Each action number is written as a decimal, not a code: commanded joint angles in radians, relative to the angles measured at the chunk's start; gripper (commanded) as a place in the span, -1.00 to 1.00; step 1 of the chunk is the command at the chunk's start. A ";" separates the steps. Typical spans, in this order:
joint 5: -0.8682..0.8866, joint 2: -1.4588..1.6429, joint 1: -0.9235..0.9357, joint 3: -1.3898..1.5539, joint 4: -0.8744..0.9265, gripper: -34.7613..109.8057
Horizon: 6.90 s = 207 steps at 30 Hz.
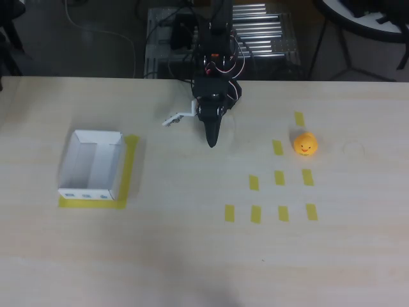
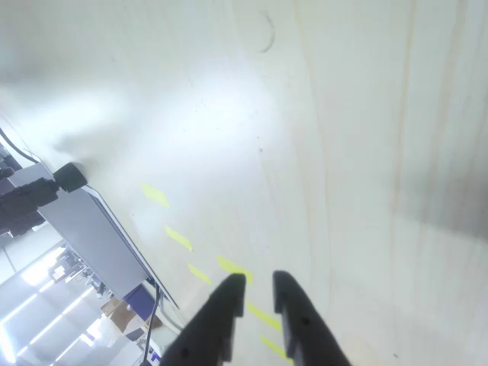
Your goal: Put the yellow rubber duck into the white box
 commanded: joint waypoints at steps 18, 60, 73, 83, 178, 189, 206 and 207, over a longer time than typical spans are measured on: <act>0.011 0.054 -0.028 0.014 0.009 -0.49; -0.517 -0.756 -0.324 -0.904 0.250 -0.50; -0.606 -0.968 -0.515 -1.080 0.403 0.10; -0.624 -1.218 -0.663 -1.187 0.405 0.02; -0.666 -1.844 -0.913 -1.221 0.095 0.21; -0.603 -1.865 -0.953 -1.220 0.041 0.08; -0.449 -1.948 -0.965 -1.367 -0.009 -0.13; -0.442 -1.953 -0.965 -1.376 -0.014 -0.20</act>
